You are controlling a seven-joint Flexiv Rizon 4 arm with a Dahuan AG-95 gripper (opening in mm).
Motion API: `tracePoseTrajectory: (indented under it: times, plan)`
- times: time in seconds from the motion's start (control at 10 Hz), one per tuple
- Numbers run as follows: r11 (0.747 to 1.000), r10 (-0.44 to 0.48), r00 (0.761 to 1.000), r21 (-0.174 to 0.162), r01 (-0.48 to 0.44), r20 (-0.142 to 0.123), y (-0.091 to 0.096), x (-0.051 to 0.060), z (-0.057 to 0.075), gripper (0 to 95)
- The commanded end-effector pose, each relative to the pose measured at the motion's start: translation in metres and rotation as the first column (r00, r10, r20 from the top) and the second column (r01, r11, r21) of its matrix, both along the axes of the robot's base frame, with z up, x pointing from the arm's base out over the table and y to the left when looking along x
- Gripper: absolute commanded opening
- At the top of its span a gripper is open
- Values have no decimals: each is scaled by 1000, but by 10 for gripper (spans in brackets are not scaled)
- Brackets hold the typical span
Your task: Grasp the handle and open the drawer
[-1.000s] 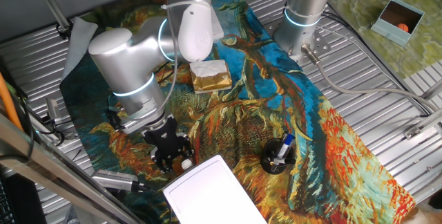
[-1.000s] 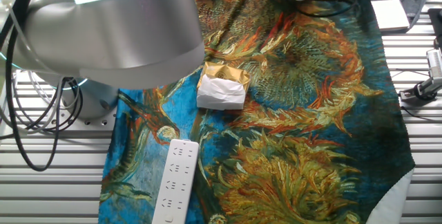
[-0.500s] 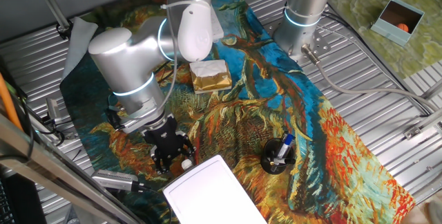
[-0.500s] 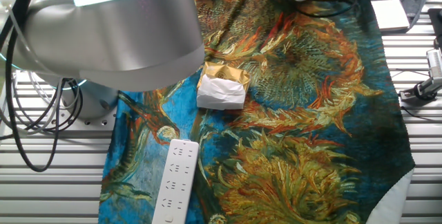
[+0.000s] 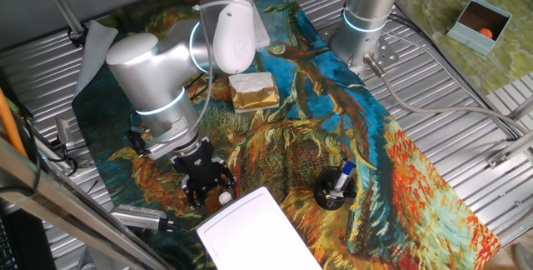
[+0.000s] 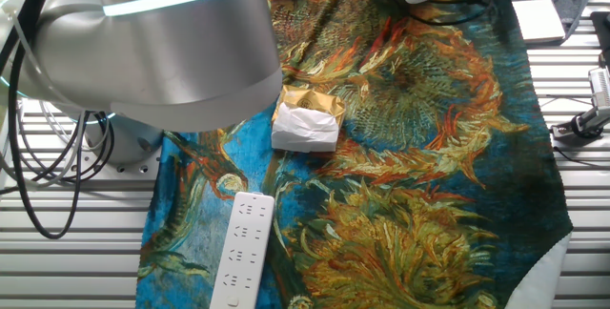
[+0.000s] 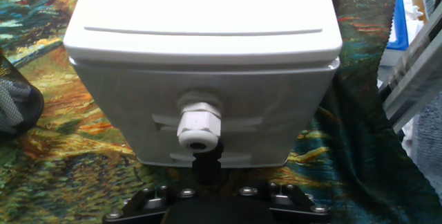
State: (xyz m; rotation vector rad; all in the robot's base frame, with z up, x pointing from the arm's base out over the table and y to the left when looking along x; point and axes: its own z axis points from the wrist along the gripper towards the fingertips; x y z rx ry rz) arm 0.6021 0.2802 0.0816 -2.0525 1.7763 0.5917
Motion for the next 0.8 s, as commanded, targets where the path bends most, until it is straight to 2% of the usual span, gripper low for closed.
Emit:
tracePoseTrajectory:
  times: [0.1,0.4,0.8]
  plan:
    - [1000,1,1000,11,-1,-5,0,-1,0,570]
    - [999,-21,1000,23,22,-22,-3,-9,-3,570]
    - [999,-36,999,33,37,-31,-2,-13,-6,570]
